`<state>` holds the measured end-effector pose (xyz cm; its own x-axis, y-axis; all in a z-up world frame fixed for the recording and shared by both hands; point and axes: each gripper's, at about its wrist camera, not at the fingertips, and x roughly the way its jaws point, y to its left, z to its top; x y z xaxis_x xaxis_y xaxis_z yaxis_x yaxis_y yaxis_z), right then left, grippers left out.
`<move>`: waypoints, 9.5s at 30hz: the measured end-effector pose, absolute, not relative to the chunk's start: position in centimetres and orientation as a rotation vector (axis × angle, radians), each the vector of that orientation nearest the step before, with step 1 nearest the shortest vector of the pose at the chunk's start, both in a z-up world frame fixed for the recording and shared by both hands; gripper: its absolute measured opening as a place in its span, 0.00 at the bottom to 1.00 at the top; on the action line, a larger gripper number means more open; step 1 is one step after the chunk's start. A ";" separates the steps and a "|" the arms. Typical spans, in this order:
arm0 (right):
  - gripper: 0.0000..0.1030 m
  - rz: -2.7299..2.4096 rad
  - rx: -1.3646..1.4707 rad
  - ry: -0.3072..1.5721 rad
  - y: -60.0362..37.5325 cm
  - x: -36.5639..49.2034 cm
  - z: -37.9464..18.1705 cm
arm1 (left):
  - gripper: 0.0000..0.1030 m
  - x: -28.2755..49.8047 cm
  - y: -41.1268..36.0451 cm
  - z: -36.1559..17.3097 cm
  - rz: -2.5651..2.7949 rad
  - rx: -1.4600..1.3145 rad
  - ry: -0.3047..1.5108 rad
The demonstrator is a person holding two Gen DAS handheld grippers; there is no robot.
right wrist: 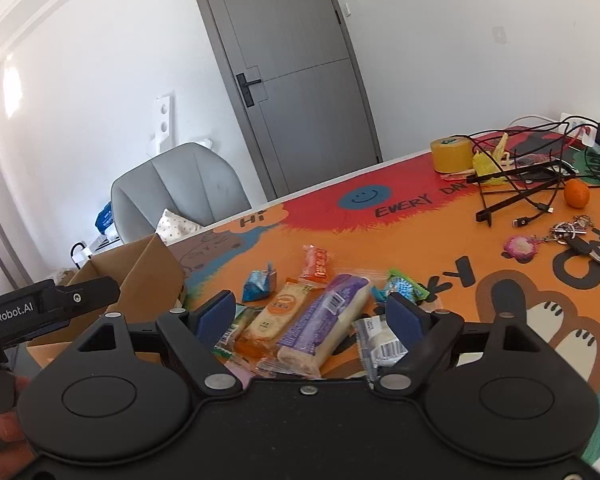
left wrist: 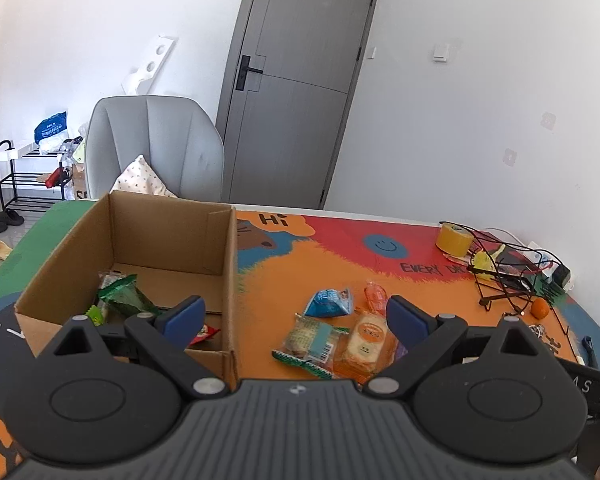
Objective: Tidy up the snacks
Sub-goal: 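Grasp the purple-printed bread pack with left gripper while right grasps clear bread pack, then carry both bread packs over the box and open the left gripper, then lower the clear bread pack into the box and open the right gripper, then grasp the green-striped bread pack with left gripper while right grasps blue candy, then carry both snacks over the box and open both grippers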
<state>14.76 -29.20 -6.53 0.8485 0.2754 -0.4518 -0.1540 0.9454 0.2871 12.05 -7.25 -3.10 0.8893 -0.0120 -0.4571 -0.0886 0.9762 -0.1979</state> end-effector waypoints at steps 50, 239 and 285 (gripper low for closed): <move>0.80 0.121 0.278 0.585 -32.5 17.4 -12.2 | 0.32 16.1 -12.7 -10.9 0.001 -0.185 0.729; 0.32 0.121 0.451 0.617 -32.9 23.9 -13.9 | 0.59 22.9 -11.2 -11.8 0.137 -0.122 0.652; 0.28 0.384 0.387 0.392 -23.8 18.2 -6.3 | 0.46 13.5 -4.7 -2.0 0.165 -0.197 0.426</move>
